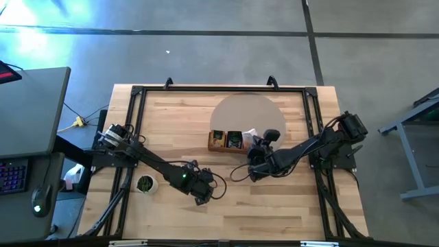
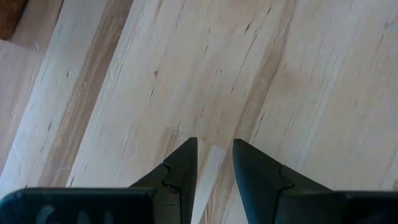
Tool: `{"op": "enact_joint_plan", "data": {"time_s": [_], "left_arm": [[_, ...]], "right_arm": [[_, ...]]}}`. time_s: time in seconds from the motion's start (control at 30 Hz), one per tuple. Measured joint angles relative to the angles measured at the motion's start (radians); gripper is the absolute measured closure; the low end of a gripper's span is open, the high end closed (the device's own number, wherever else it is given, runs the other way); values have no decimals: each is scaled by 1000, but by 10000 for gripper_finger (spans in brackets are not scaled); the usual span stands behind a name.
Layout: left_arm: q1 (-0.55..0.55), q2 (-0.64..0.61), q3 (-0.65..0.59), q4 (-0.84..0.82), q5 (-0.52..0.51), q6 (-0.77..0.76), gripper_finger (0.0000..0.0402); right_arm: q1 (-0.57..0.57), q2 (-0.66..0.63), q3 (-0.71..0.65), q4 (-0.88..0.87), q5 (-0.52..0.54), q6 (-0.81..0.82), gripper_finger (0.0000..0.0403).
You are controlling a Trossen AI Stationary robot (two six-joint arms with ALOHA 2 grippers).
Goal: Pick & Place Tea
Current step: Put the white tea bag into the right section of the wooden organizer, then return to Home Position
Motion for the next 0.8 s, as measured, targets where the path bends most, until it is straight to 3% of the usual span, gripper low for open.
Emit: {"op": "enact_joint_plan", "data": {"time_s": [0.13, 0.37, 0.6, 0.8], "left_arm": [[0, 0, 0, 0, 0, 0, 301], [0, 0, 0, 0, 0, 0, 301], [0, 0, 0, 0, 0, 0, 301], [0, -4, 0, -43, 1, 0, 301]], "right_arm": [[0, 0, 0, 0, -75, -24, 391], [2, 0, 0, 0, -75, -25, 352], [15, 0, 0, -1, -193, 10, 308], [50, -28, 13, -18, -137, 9, 289]]}}
